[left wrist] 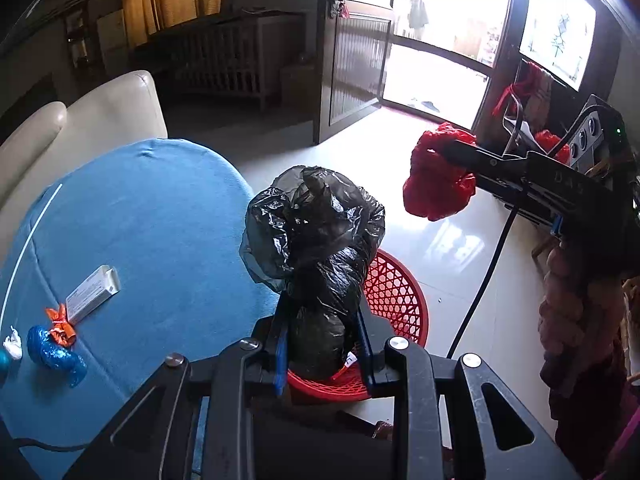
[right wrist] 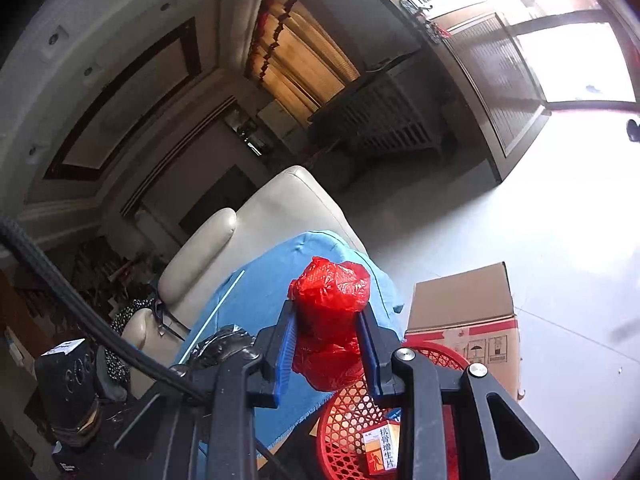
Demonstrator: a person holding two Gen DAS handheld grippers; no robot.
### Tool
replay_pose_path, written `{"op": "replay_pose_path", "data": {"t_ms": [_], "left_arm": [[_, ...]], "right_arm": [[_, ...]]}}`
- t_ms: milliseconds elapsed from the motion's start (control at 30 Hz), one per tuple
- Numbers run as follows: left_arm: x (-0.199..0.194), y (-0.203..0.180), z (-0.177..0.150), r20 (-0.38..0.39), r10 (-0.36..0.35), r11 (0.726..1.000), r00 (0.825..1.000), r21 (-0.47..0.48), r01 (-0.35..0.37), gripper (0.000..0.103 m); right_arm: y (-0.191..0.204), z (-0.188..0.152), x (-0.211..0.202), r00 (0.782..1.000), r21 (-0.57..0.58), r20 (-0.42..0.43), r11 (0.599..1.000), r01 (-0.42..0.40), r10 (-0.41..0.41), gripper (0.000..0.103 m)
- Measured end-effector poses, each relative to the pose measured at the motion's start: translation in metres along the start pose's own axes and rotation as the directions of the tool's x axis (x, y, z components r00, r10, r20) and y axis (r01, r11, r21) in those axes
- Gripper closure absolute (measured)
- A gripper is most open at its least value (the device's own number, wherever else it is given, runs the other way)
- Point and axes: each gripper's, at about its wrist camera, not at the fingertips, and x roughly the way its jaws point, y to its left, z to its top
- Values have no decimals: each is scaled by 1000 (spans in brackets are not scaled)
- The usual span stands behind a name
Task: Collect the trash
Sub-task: 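Carry both bags to the red wastebasket and open both tools to drop them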
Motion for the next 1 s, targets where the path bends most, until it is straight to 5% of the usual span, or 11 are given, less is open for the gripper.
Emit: {"op": "replay_pose_path", "data": {"t_ms": [567, 667, 733, 1000], "left_arm": [[49, 13, -6, -135, -26, 998, 990, -53, 19, 66], [50, 16, -6, -135, -24, 998, 991, -52, 17, 59], [50, 19, -6, -131, -19, 998, 991, -59, 11, 57], [42, 28, -10, -106, 3, 997, 994, -79, -12, 56]], "right_arm": [[-20, -17, 41, 984, 87, -178, 995, 42, -26, 69], [-24, -23, 49, 976, 108, -217, 993, 56, -31, 62], [-27, -26, 50, 975, 135, -221, 990, 48, -17, 45], [-21, -23, 40, 986, 110, -168, 993, 31, -12, 43]]}}
